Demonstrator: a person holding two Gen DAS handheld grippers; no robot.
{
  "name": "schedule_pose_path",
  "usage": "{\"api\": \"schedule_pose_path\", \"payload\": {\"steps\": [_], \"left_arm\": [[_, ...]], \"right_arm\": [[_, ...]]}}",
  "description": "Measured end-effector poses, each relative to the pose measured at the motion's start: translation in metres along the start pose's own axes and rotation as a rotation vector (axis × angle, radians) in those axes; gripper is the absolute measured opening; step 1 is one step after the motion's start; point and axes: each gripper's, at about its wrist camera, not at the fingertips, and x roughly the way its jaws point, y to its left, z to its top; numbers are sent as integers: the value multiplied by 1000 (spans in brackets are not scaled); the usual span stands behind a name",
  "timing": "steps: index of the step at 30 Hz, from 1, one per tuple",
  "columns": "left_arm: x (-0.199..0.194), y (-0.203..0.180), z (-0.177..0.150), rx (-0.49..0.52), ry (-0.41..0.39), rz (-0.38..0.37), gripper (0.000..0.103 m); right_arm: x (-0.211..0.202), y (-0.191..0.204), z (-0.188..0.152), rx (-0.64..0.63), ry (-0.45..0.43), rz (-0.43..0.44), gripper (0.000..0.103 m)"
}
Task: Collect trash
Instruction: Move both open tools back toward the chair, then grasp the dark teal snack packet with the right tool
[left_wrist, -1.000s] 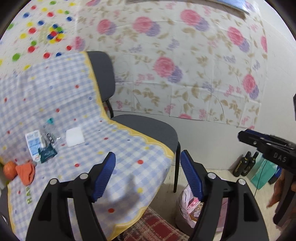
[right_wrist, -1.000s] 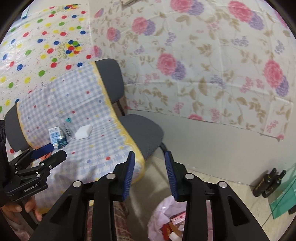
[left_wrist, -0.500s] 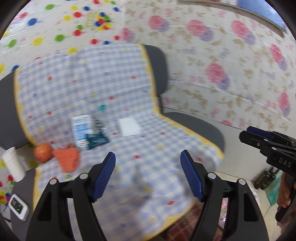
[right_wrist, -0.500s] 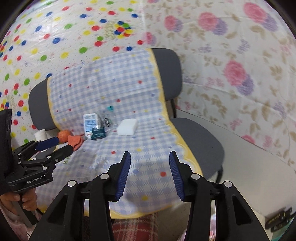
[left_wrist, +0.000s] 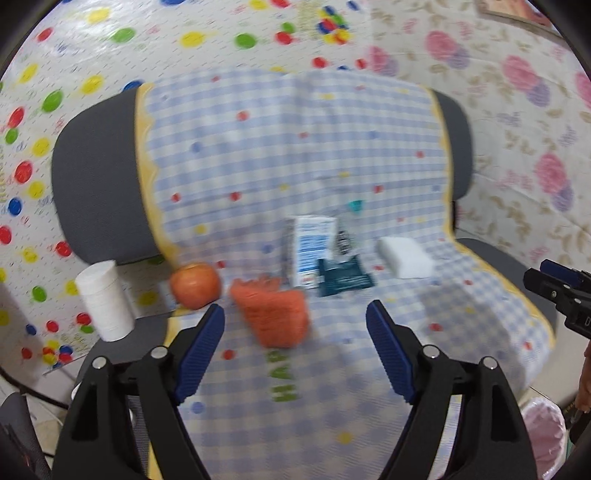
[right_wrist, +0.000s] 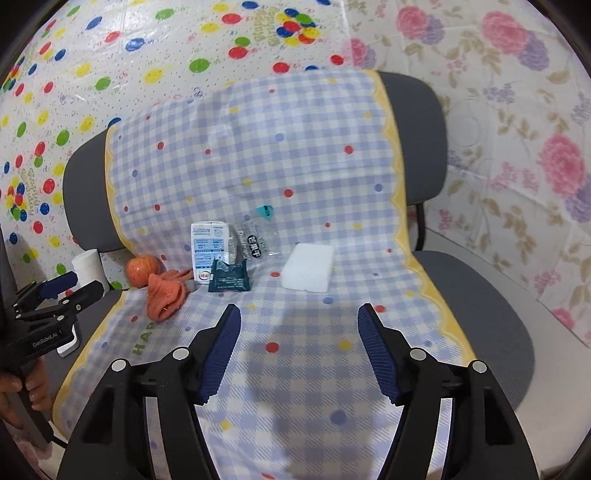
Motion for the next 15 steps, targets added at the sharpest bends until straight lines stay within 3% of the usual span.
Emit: {"api": "schedule_pose_path", "payload": {"steps": [15], "left_arm": [[85,66,-1,-133,129,82,79]], "right_arm": [[143,43,33,-66,150,125,66]]}}
